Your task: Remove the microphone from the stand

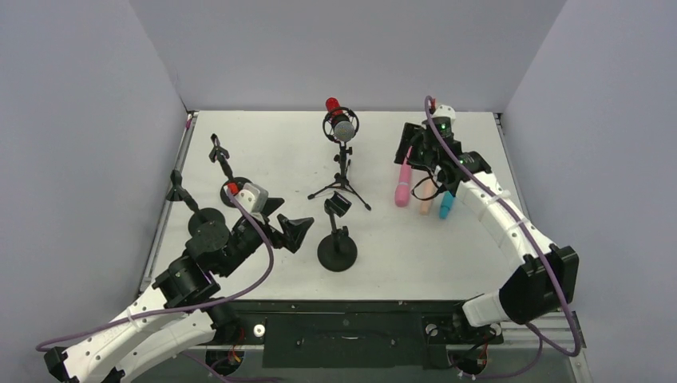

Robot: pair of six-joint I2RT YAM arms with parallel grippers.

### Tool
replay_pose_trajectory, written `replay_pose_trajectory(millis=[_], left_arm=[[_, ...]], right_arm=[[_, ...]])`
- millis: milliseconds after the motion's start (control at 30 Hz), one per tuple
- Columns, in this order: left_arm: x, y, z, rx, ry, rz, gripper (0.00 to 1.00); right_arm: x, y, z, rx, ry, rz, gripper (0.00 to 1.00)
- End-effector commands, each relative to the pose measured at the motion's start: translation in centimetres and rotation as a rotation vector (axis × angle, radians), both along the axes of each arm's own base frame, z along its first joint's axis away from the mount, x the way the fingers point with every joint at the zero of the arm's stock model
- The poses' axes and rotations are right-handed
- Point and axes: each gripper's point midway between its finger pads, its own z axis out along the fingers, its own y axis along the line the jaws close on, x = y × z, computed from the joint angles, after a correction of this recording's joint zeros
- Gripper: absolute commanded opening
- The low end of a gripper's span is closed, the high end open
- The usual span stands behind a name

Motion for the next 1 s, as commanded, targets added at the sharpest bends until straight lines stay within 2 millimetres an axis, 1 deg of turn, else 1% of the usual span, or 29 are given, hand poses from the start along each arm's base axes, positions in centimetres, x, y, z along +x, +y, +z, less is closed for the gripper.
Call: replay_pose_trajectory(millis=[0, 33, 67, 100, 200, 300, 333, 433, 567, 633, 700, 767, 800, 833, 867, 900, 933, 967], left_arm=[[0.0, -0.6, 0.8, -0.05, -0.017, -0.016, 0.96], [0.0, -0.8, 0.5, -0.052, -0.011, -0.022, 0.96], [-0.1, -0.9, 0.1, -0.05, -0.005, -0.027, 0.96], [-0.2, -1.2, 0.0, -0.056, -0.003, -0.043, 0.96], [-0.2, -1.9, -1.2, -0.049, 0.02, -0.062, 0.96], [0.1, -2.8, -2.5, -0.029, 0.058, -0.076, 0.96], [0.0, -3.1, -3.0, -0.023, 0.065, -0.09, 0.96], [0.2, -4.2, -3.9, -0.01, 0.083, -0.12, 0.96], [0.4, -5.5, -3.4, -0.031, 0.068, -0.158, 0.96], [0.4, -5.7, -3.0, -0.037, 0.055, -0.168, 0.96], [0.5, -5.9, -2.4, -0.046, 0.03, -0.174, 0.96], [0.5, -6.1, -1.7, -0.057, -0.003, -0.182, 0.96], [0.6, -6.2, -1.1, -0.066, -0.029, -0.187, 0.96], [0.6, -6.3, -0.9, -0.069, -0.043, -0.192, 0.96], [0.6, -6.5, -0.3, -0.079, -0.073, -0.204, 0.96], [0.7, -6.6, 0.0, -0.083, -0.086, -0.206, 0.96], [0.8, -6.7, 0.3, -0.086, -0.105, -0.208, 0.96], [0.9, -6.8, 0.5, -0.086, -0.114, -0.208, 0.97]], right_arm=[[-2.6, 2.1, 3.4, 0.107, -0.129, 0.077, 0.68], [-3.1, 2.7, 2.9, 0.135, -0.131, 0.1, 0.68], [-3.8, 3.0, 3.5, 0.16, -0.152, 0.12, 0.68], [-4.4, 3.7, 3.0, 0.178, -0.15, 0.147, 0.68], [-6.1, 4.3, 2.6, 0.196, -0.164, 0.181, 0.69], [-6.9, 4.9, 2.5, 0.228, -0.182, 0.215, 0.69], [-7.4, 5.2, 2.2, 0.239, -0.175, 0.237, 0.69], [-8.0, 5.8, 1.8, 0.259, -0.181, 0.273, 0.69], [-9.3, 6.9, 1.4, 0.296, -0.182, 0.341, 0.7], [-10.0, 7.6, 0.5, 0.319, -0.16, 0.377, 0.7], [-10.5, 8.4, 0.3, 0.351, -0.151, 0.414, 0.7], [-11.1, 8.9, -0.6, 0.38, -0.126, 0.434, 0.7], [-11.4, 9.4, -0.5, 0.414, -0.123, 0.451, 0.7], [-11.9, 9.9, -1.1, 0.436, -0.099, 0.476, 0.7], [-12.0, 10.3, -0.8, 0.471, -0.099, 0.481, 0.7], [-12.5, 10.7, -1.4, 0.492, -0.076, 0.499, 0.7], [-12.7, 11.2, -1.2, 0.525, -0.076, 0.502, 0.7], [-13.2, 11.4, -1.8, 0.541, -0.054, 0.51, 0.7]])
